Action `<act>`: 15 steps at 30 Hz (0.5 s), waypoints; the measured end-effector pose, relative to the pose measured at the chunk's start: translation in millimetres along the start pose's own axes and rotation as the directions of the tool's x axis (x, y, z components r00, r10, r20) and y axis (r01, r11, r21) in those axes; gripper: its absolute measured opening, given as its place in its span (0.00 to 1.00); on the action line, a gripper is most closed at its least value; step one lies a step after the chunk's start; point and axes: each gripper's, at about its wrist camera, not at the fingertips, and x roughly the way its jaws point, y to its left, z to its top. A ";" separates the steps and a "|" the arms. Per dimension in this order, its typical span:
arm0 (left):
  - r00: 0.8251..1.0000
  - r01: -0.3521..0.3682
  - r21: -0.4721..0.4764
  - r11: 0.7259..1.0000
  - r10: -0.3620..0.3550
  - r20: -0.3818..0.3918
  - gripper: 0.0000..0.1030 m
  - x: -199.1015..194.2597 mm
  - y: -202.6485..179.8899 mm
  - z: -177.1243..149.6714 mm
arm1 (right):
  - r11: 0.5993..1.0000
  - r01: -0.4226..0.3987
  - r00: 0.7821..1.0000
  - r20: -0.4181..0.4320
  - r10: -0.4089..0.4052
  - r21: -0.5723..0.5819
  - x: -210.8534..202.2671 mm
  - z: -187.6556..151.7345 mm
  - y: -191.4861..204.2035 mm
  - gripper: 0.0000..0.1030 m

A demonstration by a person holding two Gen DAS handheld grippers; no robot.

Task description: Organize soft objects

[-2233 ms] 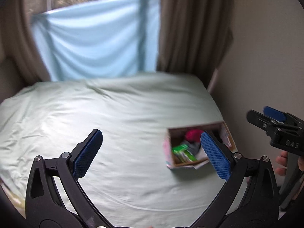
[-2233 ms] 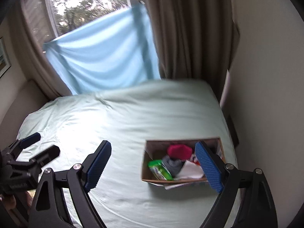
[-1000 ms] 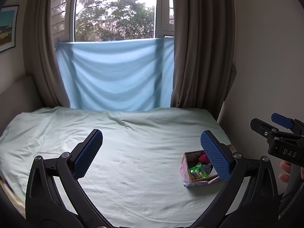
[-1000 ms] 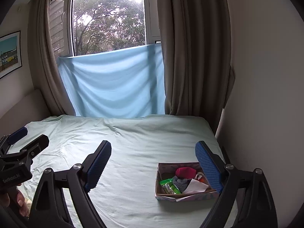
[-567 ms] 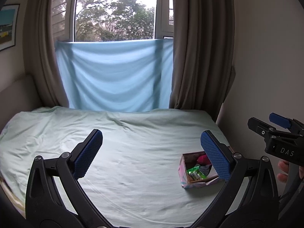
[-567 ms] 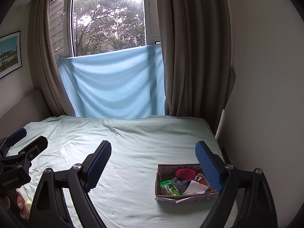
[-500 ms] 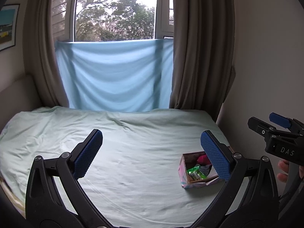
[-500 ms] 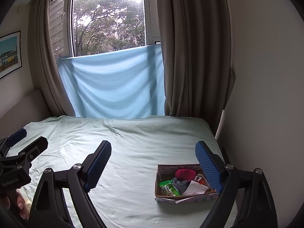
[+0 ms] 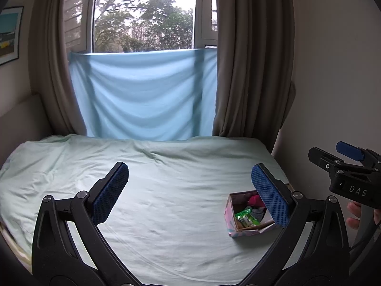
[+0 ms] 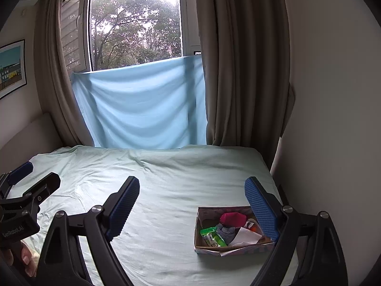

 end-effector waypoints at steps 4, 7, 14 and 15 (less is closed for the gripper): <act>1.000 -0.005 -0.006 1.000 0.005 0.002 1.00 1.5 2.0 1.0 | 1.000 0.002 1.000 -0.001 -0.002 0.003 0.8 1.7 -0.9 0.85; 1.000 -0.004 -0.012 1.000 0.004 0.002 1.00 2.8 3.9 1.8 | 1.000 0.004 1.000 -0.001 -0.004 0.004 0.7 1.8 -0.2 0.85; 1.000 -0.018 -0.017 1.000 0.018 0.025 1.00 5.8 6.6 1.8 | 1.000 0.007 1.000 -0.004 -0.007 0.000 2.3 3.2 1.5 0.85; 0.999 -0.024 -0.014 1.000 0.024 0.023 1.00 7.3 6.8 1.1 | 1.000 0.008 1.000 -0.006 -0.008 -0.003 3.1 3.5 2.0 0.85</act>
